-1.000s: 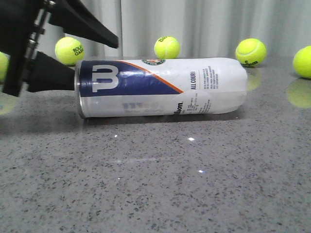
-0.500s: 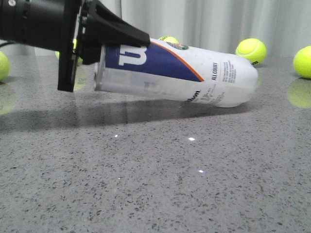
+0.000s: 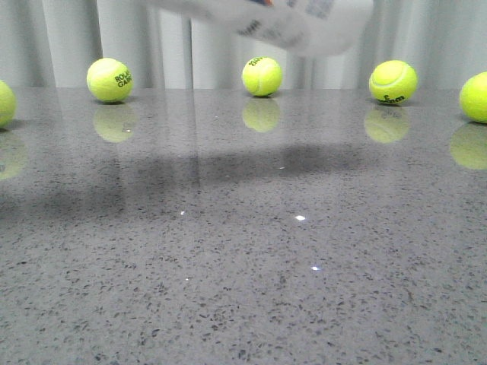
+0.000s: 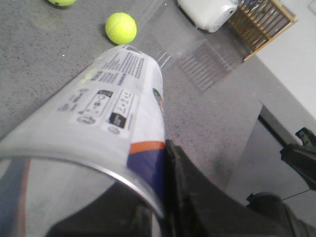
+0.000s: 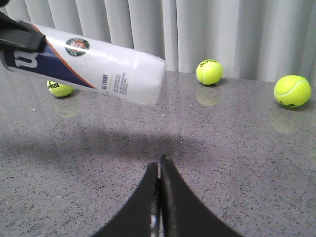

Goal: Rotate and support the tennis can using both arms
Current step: 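Lift and tilt the can upright with the left gripper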

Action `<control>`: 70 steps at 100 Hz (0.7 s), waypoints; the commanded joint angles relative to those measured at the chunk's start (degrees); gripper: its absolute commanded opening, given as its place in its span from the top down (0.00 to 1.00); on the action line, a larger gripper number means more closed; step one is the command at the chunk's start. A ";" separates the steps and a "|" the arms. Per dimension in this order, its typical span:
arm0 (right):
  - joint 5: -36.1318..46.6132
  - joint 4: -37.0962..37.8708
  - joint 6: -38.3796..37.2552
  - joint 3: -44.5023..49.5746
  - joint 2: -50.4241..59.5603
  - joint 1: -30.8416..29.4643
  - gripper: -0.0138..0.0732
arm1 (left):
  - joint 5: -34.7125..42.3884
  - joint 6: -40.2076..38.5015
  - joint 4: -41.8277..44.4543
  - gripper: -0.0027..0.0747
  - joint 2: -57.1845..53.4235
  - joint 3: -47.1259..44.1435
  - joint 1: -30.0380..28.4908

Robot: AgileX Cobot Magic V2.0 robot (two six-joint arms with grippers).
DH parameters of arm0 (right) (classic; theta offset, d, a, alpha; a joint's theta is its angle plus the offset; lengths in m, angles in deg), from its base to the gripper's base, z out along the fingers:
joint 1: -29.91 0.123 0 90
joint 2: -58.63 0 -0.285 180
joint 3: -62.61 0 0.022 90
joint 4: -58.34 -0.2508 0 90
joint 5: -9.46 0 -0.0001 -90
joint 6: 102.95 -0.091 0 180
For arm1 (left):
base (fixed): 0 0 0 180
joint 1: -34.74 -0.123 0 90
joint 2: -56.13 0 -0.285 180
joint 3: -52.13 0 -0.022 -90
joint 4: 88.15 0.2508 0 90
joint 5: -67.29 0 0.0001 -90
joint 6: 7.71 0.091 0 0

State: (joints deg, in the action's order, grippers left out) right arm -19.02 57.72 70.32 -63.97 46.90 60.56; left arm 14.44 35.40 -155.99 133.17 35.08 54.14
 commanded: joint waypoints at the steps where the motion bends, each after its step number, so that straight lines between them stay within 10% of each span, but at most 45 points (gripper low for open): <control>1: 5.02 0.63 0.22 -1.31 -0.50 -0.46 0.91 | -0.89 -9.30 10.24 0.99 -2.96 6.85 0.30; 37: 5.02 0.63 0.22 -1.31 -0.50 -0.46 0.91 | -12.04 -31.71 46.66 0.99 0.18 26.51 2.38; 70: 5.02 0.63 0.22 -1.31 -0.50 -0.46 0.91 | -20.36 -37.40 64.02 0.99 10.53 35.02 16.43</control>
State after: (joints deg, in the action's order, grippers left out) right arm -19.02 57.72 70.32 -63.97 46.90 60.56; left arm -4.94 -0.74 -94.65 143.11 67.18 67.04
